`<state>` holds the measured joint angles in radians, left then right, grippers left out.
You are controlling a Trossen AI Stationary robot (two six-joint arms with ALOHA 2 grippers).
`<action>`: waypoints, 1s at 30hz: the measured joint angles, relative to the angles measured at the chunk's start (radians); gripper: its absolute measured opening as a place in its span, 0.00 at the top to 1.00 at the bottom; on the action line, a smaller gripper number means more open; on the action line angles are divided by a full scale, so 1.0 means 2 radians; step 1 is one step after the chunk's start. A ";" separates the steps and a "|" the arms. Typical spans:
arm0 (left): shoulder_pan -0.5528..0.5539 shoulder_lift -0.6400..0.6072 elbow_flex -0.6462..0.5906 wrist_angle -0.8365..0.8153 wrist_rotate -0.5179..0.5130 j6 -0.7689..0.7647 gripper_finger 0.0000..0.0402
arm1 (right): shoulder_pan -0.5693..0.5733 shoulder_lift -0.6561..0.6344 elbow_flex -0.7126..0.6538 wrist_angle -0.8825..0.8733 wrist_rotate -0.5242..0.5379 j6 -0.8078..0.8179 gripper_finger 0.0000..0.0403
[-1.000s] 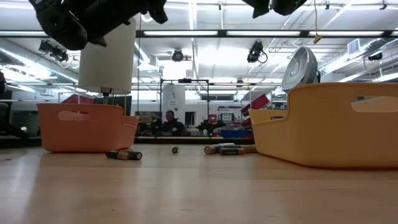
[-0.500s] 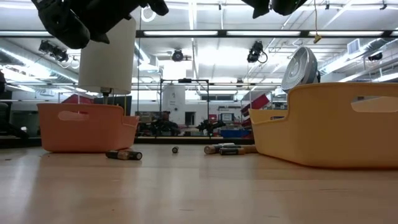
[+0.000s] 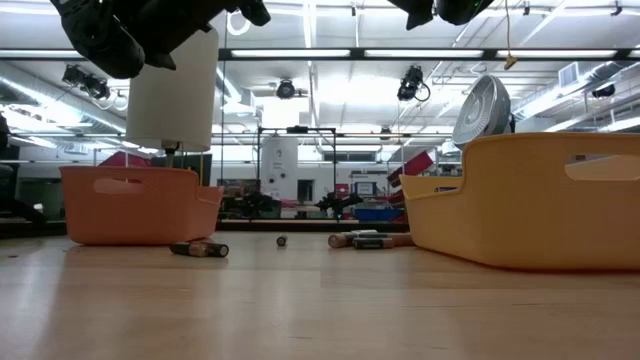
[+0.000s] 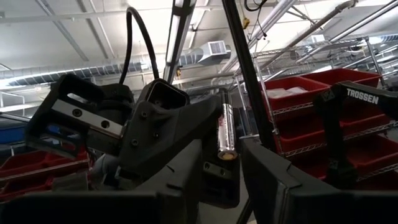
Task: Sort batteries
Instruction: Put the silver battery into the orange bin
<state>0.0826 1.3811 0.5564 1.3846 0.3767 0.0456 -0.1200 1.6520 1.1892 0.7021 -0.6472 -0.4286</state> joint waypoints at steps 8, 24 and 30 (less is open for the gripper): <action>0.000 0.000 0.000 0.000 -0.005 0.002 0.86 | 0.000 0.000 0.000 -0.002 0.013 -0.006 0.99; -0.006 0.000 -0.001 0.005 -0.007 -0.005 0.94 | -0.010 -0.002 0.000 -0.044 0.023 0.014 0.86; -0.006 -0.001 -0.002 0.006 0.002 -0.025 0.94 | -0.019 -0.001 0.000 -0.079 0.035 0.028 0.76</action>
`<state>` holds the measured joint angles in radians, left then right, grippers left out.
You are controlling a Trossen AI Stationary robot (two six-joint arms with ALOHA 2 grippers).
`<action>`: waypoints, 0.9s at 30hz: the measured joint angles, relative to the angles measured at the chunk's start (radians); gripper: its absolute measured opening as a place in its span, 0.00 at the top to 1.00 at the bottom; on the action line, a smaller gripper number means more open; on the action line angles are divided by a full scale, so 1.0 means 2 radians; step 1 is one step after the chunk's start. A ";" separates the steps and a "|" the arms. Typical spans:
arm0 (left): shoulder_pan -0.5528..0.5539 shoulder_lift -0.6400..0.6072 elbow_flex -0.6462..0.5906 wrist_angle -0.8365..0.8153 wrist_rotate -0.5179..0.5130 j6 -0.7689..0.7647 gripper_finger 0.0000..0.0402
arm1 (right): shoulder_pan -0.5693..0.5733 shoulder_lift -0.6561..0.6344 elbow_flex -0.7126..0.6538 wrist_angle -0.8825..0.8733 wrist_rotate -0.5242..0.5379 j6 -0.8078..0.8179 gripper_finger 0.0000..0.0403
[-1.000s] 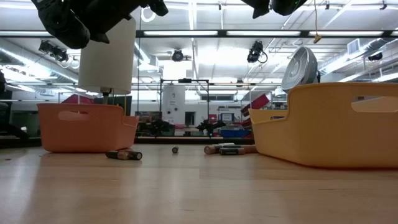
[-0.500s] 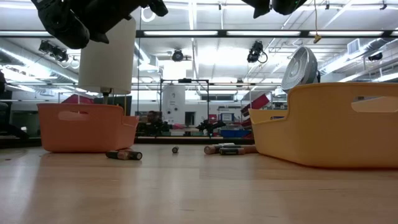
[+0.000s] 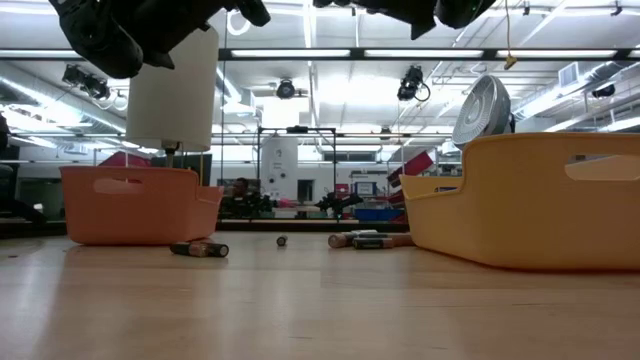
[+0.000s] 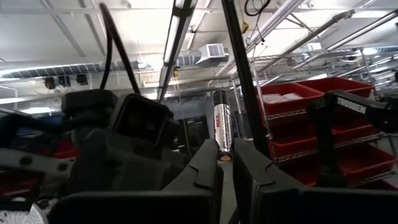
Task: Sort batteries
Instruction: Put the silver battery into the orange bin
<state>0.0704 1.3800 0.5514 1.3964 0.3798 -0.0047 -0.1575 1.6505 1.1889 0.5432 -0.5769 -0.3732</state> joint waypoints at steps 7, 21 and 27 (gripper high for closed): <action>0.000 -0.008 0.000 -0.014 0.010 -0.027 0.95 | -0.020 -0.022 0.000 -0.072 0.033 0.019 0.71; -0.019 -0.206 0.000 -0.477 -0.181 -0.044 0.95 | -0.033 -0.105 0.000 -0.342 0.185 -0.021 0.72; -0.020 -0.284 0.000 -0.694 -0.237 -0.140 0.94 | -0.033 -0.107 0.000 -0.360 0.202 -0.024 0.72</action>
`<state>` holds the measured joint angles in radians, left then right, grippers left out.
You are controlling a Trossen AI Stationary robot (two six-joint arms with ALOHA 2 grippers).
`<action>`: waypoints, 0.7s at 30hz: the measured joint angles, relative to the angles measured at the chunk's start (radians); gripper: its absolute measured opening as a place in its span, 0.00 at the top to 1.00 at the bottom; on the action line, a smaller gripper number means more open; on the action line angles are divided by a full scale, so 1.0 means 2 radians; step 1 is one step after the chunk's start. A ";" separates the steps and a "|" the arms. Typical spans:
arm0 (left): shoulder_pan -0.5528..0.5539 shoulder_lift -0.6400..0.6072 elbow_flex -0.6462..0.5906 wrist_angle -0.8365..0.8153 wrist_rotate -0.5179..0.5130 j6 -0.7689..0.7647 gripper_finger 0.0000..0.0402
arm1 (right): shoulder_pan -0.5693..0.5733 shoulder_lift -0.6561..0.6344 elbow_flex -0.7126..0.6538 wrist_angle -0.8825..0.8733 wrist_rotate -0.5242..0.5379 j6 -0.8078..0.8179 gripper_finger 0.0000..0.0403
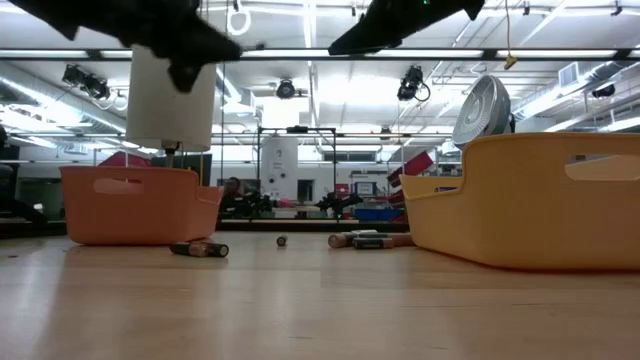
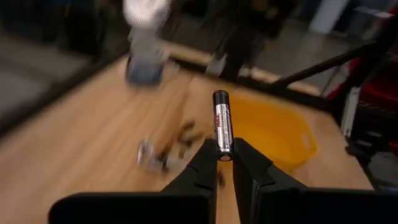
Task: Sort batteries
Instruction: Put the silver battery into the orange bin
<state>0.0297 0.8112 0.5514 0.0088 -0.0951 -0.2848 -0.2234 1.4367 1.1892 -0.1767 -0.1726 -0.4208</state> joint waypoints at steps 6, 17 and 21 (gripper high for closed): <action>0.000 -0.021 0.001 -0.145 -0.008 -0.084 0.94 | 0.000 0.000 0.000 0.002 0.000 -0.001 0.72; 0.000 -0.004 0.071 -0.469 -0.065 -0.241 0.94 | 0.000 0.000 0.000 0.001 0.000 0.000 0.72; 0.000 0.016 0.072 -0.519 -0.065 -0.278 0.94 | 0.000 0.000 0.000 0.002 0.000 0.000 0.72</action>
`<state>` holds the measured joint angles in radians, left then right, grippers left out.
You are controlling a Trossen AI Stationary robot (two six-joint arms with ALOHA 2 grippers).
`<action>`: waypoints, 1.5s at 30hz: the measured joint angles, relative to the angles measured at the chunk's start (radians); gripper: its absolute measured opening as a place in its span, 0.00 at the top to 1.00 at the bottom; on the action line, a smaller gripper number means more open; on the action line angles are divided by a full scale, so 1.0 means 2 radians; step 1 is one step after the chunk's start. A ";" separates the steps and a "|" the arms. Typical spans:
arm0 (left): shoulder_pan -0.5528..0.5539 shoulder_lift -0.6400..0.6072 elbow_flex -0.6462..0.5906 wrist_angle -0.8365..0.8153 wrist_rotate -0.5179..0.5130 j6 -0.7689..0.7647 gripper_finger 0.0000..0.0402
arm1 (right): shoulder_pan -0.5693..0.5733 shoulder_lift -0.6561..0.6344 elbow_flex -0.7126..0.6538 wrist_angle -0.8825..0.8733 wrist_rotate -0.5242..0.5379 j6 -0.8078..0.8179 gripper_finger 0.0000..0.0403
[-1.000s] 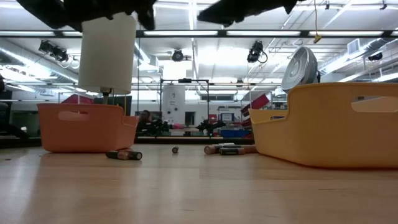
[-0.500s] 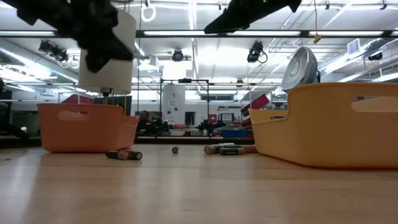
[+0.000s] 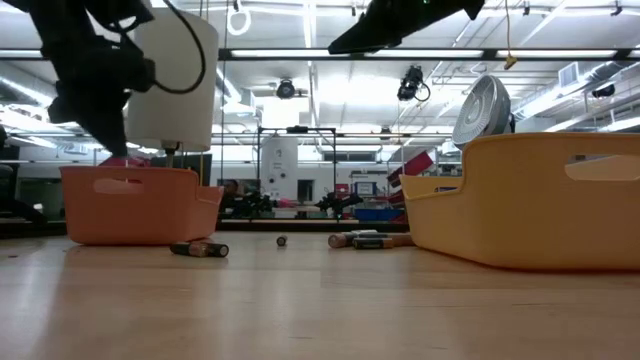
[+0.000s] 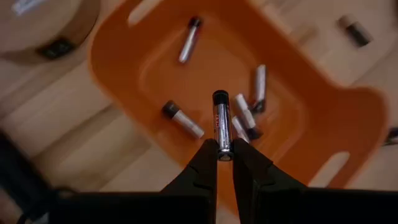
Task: Sort batteries
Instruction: Put the silver battery into the orange bin
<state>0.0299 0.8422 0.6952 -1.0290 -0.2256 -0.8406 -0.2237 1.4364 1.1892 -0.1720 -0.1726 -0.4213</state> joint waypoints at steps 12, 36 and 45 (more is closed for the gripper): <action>0.000 0.058 0.000 0.012 0.014 -0.001 0.91 | 0.000 0.000 0.000 0.007 0.000 0.001 0.72; 0.000 0.067 0.000 0.105 0.007 0.045 0.74 | 0.002 0.004 0.000 -0.053 0.059 0.028 0.72; 0.000 0.066 0.000 0.256 0.009 0.185 0.74 | 0.003 0.082 0.000 -0.114 0.129 0.043 0.72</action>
<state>0.0299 0.9749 0.6956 -0.5176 -0.2077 -0.4714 -0.2184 1.6010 1.1900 -0.4004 0.0845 -0.3351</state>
